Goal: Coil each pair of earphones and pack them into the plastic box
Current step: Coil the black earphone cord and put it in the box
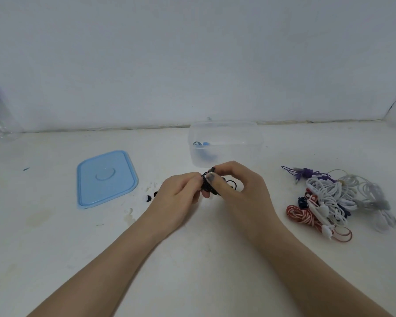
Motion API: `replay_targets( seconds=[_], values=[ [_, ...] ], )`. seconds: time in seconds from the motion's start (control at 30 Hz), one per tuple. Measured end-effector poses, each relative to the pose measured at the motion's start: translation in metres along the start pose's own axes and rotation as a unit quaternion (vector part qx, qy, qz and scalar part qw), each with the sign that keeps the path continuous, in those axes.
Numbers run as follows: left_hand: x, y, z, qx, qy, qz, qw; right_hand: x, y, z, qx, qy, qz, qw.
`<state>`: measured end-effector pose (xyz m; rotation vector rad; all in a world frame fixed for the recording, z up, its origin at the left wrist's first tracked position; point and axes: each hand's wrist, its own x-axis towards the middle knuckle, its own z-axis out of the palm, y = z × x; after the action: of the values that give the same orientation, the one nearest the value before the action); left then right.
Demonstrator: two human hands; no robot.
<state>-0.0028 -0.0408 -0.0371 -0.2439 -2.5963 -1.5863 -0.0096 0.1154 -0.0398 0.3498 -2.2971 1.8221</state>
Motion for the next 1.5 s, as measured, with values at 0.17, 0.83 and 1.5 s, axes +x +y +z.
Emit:
replay_targets(
  seconds=[0.17, 0.83, 1.5],
  values=[
    [0.002, -0.002, 0.001, 0.011, 0.063, 0.001, 0.998, 0.004, 0.004, -0.003, 0.059, 0.006, 0.053, 0.997],
    [0.004, -0.011, 0.003, -0.016, 0.012, 0.088, 0.996, 0.008, 0.003, -0.004, 0.145, -0.056, 0.112, 0.982],
    [0.004, -0.013, 0.002, -0.061, 0.025, 0.065, 0.996, 0.005, 0.005, -0.005, 0.139, -0.012, 0.073, 0.987]
  ],
)
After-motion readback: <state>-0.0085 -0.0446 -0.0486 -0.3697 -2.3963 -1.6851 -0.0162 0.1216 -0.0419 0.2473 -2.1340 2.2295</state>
